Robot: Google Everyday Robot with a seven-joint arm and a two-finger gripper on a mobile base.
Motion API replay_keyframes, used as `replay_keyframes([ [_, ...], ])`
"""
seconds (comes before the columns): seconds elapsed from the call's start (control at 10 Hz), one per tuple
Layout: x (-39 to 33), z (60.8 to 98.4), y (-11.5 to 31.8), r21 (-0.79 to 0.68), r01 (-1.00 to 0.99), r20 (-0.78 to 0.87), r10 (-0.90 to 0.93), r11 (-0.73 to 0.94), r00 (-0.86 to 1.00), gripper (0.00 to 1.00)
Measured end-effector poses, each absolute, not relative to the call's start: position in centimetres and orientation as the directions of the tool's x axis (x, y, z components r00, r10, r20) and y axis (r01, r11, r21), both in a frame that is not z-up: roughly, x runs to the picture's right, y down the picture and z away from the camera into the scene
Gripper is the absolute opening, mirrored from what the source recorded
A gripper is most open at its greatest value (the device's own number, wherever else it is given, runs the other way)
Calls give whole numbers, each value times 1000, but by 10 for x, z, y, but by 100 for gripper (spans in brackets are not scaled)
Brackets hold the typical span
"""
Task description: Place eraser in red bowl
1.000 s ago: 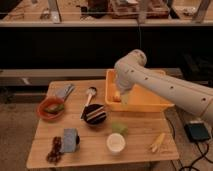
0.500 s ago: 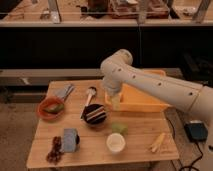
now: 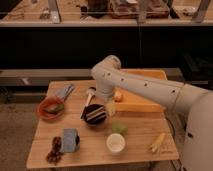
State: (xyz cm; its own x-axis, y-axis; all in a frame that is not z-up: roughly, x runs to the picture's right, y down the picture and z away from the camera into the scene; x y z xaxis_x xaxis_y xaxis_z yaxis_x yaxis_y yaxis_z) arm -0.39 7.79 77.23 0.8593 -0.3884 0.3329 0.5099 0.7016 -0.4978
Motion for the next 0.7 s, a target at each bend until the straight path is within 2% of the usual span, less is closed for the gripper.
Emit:
replay_keyframes([
  [0.7, -24, 810, 107, -557, 504, 266, -434, 660, 861, 80],
])
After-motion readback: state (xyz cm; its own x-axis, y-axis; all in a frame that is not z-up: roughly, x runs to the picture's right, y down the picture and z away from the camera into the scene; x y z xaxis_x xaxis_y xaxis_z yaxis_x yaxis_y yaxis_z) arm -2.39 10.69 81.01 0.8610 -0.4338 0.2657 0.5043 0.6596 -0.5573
